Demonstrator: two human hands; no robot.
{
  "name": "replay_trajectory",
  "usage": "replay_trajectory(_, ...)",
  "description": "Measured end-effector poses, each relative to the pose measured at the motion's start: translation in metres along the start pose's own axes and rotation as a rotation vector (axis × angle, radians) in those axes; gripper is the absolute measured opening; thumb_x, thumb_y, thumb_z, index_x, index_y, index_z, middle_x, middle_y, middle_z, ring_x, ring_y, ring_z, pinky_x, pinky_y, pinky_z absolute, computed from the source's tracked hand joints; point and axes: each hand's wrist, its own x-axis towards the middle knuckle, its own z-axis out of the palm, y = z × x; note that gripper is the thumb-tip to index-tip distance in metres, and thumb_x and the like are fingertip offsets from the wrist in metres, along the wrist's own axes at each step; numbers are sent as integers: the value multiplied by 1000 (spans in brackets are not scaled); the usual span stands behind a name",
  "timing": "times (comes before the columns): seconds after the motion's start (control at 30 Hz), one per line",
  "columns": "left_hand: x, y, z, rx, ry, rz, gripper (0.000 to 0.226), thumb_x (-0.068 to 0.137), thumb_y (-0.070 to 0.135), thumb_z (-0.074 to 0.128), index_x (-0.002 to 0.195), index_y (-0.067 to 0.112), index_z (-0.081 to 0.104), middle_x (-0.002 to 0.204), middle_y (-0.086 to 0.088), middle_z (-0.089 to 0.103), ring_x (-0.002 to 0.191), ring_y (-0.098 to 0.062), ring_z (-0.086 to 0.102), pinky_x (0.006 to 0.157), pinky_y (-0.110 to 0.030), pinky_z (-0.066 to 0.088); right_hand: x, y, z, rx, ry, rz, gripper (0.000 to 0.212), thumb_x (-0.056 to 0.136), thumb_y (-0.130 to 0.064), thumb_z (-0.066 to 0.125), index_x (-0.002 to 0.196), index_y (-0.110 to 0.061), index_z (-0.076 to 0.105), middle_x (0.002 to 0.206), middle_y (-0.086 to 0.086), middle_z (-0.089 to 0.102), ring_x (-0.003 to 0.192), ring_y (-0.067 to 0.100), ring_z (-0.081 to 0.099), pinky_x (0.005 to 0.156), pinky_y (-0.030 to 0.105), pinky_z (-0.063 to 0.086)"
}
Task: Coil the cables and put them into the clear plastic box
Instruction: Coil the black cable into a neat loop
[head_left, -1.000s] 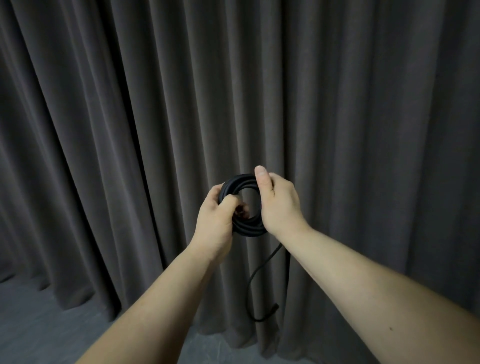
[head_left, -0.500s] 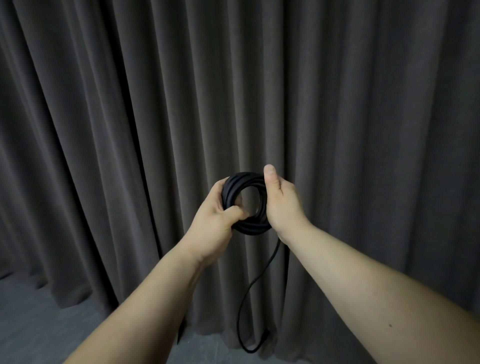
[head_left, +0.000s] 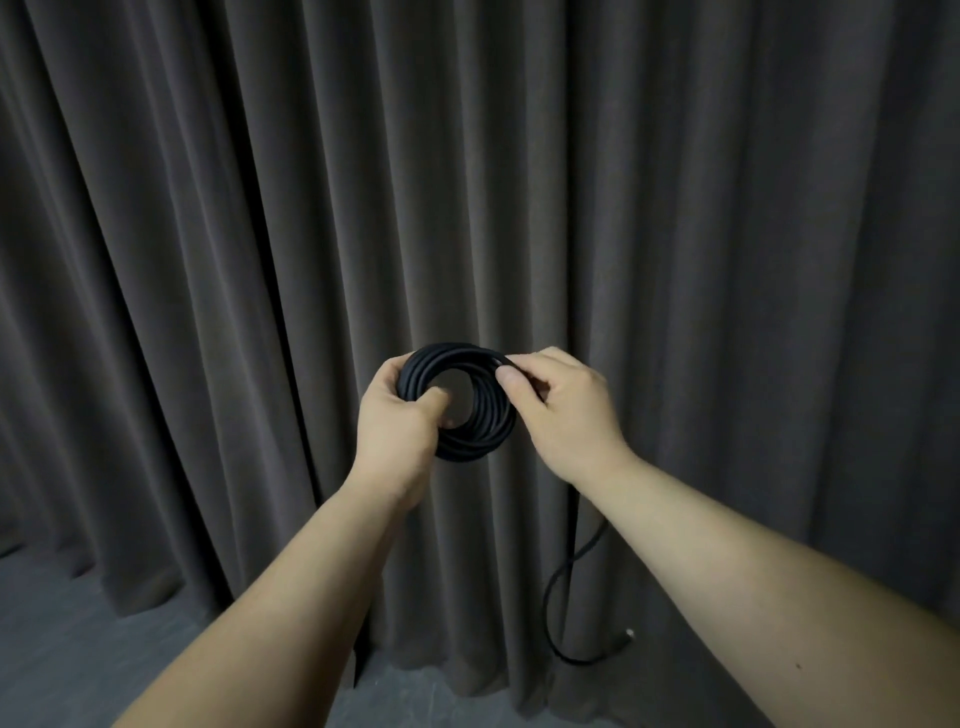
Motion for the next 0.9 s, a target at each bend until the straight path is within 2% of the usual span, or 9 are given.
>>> replay_trajectory(0.17,-2,4,-1,-65,-58,-6,20,87,0,62,102,13,60,62,7,59,53,-7,51,61,-26,45,2,-4,2,-161,84,-84,23,92,-28,57,96,-15,76,65,-4,49,61,16,52,59,25,41)
replay_trajectory(0.27,-3,4,-2,-90,-48,9,29,77,19,69,104,13,62,66,7,60,55,-7,50,60,-25,45,0,-9,3,-258,40,-90,27,96,-28,52,103,-14,73,67,-3,49,62,20,54,58,31,47)
replay_trajectory(0.4,-4,-2,-3,-62,73,11,37,73,34,72,105,15,66,80,6,68,72,-9,60,74,-28,49,-3,-16,4,-334,-212,-30,36,101,-25,38,126,-14,60,99,6,62,93,28,60,82,38,49)
replay_trajectory(0.47,-3,-5,-6,-65,131,2,36,77,33,74,106,13,67,78,8,66,72,-9,59,80,-32,47,-5,-16,2,-331,-386,5,46,99,-20,35,145,-16,40,118,5,56,109,26,54,94,35,44)
replay_trajectory(0.57,0,-9,-11,-48,184,-17,41,77,37,75,108,11,66,73,9,61,69,-8,54,80,-33,45,-8,-13,0,-246,-517,39,59,95,-14,40,151,-24,24,126,1,54,119,22,51,100,29,40)
replay_trajectory(0.63,4,-8,-15,-58,246,-27,37,78,38,74,103,12,67,71,9,60,68,-8,54,77,-31,45,-11,-5,-2,-76,-557,195,62,90,-11,46,145,-33,29,96,-4,61,94,19,64,85,27,49)
replay_trajectory(0.73,13,-6,-27,-35,372,-47,20,88,30,69,100,15,67,83,6,68,79,-9,64,79,-27,49,-18,13,-7,73,-455,307,44,83,-5,53,107,-41,50,68,-8,49,56,12,57,63,31,49)
replay_trajectory(0.83,18,-7,-36,77,429,-58,27,87,36,68,107,18,65,100,3,69,95,-12,66,92,-32,52,-14,18,-15,-182,-337,96,23,85,-9,57,91,-31,58,79,-10,58,70,10,57,71,30,48)
replay_trajectory(0.9,18,-9,-36,157,436,-67,35,86,39,67,114,18,63,105,3,68,100,-14,64,95,-36,52,-9,7,-18,-387,-456,-129,17,90,-15,55,100,-25,63,95,-7,60,88,18,60,77,33,48)
